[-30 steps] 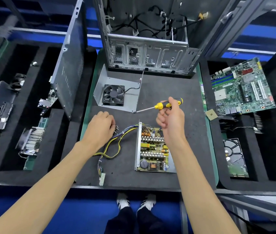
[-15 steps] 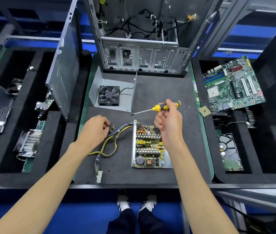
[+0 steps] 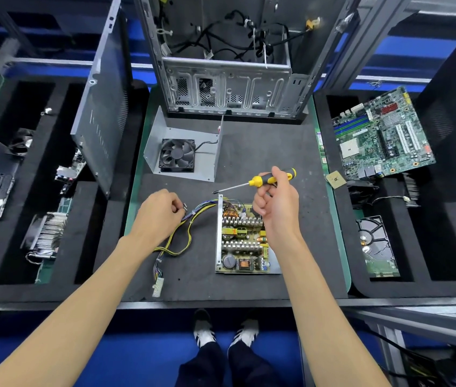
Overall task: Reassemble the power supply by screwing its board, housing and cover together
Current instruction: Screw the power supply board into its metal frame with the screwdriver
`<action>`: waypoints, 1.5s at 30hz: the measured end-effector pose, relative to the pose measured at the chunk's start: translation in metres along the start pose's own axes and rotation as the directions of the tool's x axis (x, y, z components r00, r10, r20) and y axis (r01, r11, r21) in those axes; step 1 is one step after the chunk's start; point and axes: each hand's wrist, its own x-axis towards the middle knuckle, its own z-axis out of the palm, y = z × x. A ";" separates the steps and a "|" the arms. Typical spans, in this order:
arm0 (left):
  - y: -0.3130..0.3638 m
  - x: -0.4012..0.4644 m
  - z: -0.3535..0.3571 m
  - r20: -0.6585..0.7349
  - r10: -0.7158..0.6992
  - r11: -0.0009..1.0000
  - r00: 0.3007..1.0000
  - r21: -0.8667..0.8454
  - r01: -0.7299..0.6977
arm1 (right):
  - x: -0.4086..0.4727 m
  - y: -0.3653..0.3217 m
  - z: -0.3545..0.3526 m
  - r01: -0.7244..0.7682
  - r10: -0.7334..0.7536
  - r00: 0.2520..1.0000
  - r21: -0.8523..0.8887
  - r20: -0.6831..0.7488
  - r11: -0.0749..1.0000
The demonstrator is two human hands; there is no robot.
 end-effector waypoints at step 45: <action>0.119 -0.044 -0.033 0.113 0.139 0.392 0.984 -0.919 0.050 | -0.036 -0.030 -0.053 0.261 -0.266 0.963 0.101 0.043 0.960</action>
